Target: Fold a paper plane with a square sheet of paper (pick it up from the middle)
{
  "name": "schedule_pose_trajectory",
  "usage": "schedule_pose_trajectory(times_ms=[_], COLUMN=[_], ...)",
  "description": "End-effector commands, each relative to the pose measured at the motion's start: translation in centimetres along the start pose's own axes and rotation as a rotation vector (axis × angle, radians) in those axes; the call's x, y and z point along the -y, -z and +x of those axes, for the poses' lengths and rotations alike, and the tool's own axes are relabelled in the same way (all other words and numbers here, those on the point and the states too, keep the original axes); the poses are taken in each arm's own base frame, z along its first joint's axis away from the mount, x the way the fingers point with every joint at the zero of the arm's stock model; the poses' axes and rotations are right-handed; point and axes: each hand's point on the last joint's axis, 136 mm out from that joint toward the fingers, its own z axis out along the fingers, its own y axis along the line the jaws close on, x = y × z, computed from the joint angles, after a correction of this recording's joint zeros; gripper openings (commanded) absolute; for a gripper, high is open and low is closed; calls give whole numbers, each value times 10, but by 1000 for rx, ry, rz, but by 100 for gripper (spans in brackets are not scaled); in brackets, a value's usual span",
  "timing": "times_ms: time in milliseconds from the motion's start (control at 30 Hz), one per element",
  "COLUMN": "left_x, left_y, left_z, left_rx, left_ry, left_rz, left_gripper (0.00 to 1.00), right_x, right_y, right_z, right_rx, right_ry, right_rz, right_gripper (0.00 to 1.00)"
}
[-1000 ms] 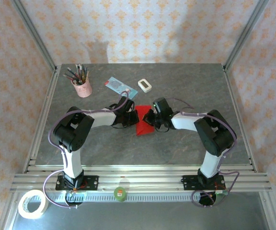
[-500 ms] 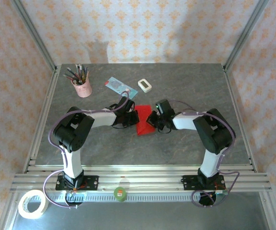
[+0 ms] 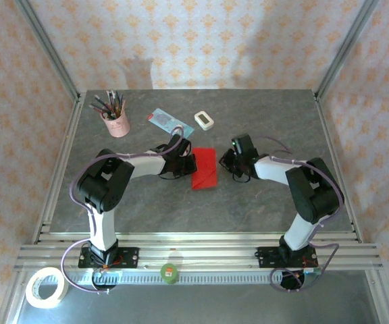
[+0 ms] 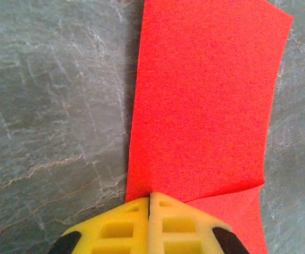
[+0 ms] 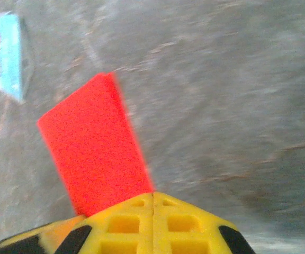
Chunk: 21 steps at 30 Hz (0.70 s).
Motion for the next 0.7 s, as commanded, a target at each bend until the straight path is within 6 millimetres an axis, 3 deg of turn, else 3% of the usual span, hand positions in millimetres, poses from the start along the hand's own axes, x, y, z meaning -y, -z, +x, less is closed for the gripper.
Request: schedule_pose_trajectory(times_ms=[0, 133, 300, 467, 667], left_x=[-66, -58, -53, -45, -20], left_y=[-18, -19, -20, -20, -9], left_z=[36, 35, 35, 29, 14], left_rx=[-131, -148, -153, -142, -100], left_ry=[-2, -35, -21, -12, -5], left_rz=[-226, -203, -177, -158, -86], left_gripper=[0, 0, 0, 0, 0], right_x=[-30, -36, -26, 2, 41], right_y=[0, -18, -27, -34, -38], right_z=[15, 45, 58, 66, 76], right_rx=[-50, -153, -193, -195, -189], right_ry=[95, 110, 80, 36, -17], right_rz=[-54, -82, -81, -17, 91], right_gripper=[0, 0, 0, 0, 0])
